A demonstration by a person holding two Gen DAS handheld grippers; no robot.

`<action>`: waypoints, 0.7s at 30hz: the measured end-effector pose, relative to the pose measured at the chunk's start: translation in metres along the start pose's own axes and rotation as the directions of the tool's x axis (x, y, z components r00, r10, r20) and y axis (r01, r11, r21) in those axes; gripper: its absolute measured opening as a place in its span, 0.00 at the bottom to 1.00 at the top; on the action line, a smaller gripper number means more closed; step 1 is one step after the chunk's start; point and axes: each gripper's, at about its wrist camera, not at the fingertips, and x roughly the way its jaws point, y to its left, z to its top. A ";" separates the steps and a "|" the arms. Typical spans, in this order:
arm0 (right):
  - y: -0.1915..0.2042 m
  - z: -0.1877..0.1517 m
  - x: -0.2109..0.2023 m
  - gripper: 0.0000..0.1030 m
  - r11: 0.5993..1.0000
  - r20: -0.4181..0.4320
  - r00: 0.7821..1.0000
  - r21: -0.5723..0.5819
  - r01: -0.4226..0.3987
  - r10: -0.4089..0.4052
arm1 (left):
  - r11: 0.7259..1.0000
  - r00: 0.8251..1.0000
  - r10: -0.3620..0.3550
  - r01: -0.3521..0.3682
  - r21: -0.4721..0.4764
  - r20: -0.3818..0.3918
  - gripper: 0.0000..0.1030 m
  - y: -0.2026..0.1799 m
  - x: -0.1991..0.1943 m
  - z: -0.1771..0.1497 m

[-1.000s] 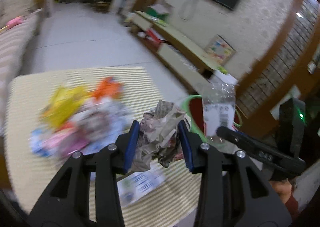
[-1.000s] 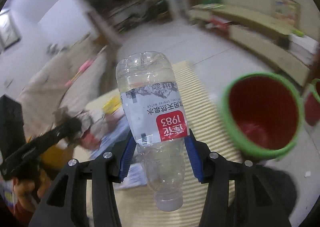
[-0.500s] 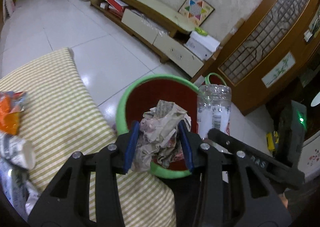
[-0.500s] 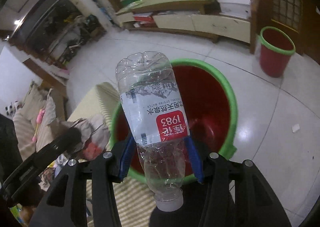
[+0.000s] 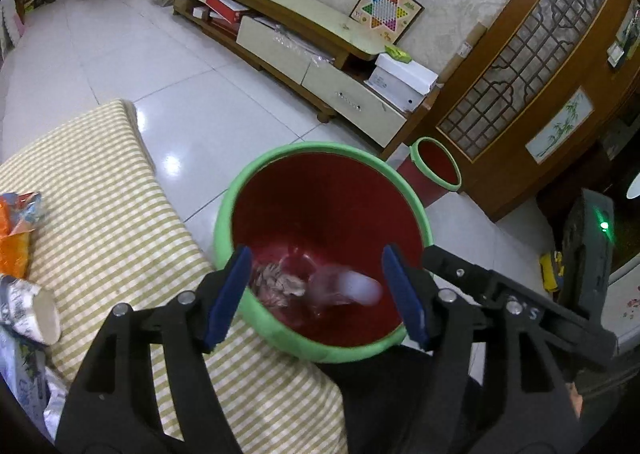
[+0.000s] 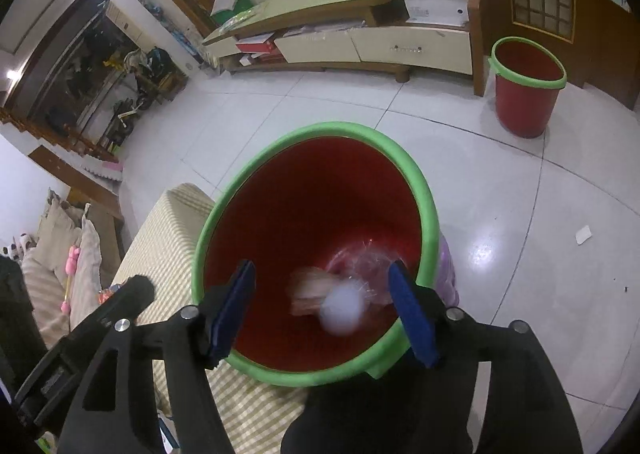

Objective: Collect trash
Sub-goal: 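Carry paper and bottle to the red bucket and open both tools, then grasp crumpled paper wad with left tool while right tool returns to pile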

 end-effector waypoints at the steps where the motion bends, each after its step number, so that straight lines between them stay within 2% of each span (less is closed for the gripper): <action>1: 0.001 -0.001 0.000 0.65 1.000 0.000 1.000 -0.004 0.000 0.000 | 1.000 1.000 0.001 -0.001 -0.005 0.012 0.63 0.002 -0.009 -0.003; 4: 0.004 -0.003 -0.003 0.65 1.000 -0.001 1.000 -0.013 -0.007 0.007 | 1.000 0.999 0.019 -0.019 -0.010 0.039 0.63 0.006 -0.027 -0.007; 7: 0.018 -0.012 -0.010 0.66 0.999 0.003 1.000 -0.051 -0.015 0.015 | 0.998 0.993 0.060 -0.058 -0.022 0.098 0.63 0.015 -0.062 -0.023; 14: 0.068 -0.048 -0.016 0.69 0.982 -0.021 1.000 -0.187 -0.011 0.008 | 0.985 0.979 0.162 -0.152 -0.087 0.125 0.63 0.055 -0.122 -0.061; 18: 0.095 -0.071 -0.012 0.70 0.970 -0.055 0.998 -0.240 -0.037 0.025 | 0.963 0.963 0.242 -0.224 -0.148 0.122 0.63 0.096 -0.152 -0.080; 21: 0.113 -0.089 -0.007 0.70 0.961 -0.086 0.996 -0.270 -0.060 0.038 | 0.936 0.947 0.303 -0.276 -0.216 0.105 0.63 0.136 -0.168 -0.090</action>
